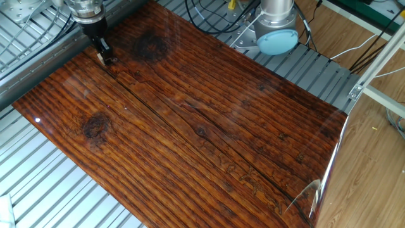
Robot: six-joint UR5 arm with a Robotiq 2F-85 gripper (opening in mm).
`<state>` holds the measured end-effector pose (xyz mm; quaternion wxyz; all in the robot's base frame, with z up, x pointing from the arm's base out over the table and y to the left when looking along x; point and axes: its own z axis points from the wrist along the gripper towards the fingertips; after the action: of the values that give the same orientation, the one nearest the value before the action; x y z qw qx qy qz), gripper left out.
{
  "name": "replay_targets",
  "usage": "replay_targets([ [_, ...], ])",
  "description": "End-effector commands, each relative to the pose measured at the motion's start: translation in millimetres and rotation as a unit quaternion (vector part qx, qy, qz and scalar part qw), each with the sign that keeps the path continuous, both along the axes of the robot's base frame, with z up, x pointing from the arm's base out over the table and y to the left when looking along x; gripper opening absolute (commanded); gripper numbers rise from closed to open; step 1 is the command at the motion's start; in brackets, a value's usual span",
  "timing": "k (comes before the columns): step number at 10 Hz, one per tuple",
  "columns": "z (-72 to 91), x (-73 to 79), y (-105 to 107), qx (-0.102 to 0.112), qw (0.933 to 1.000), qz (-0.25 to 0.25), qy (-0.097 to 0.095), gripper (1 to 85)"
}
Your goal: Hold a small block with the gripper and sweep it from left to right on the table
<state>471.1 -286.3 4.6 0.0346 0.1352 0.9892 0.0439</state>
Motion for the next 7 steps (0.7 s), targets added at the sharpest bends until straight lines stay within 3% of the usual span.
replay_targets([
  [1, 1.4, 2.5, 2.1, 0.003, 1.0, -0.007, -0.004, 1.0],
  [7, 0.9, 4.8, 9.4, 0.004, 0.9999, -0.013, -0.004, 1.0],
])
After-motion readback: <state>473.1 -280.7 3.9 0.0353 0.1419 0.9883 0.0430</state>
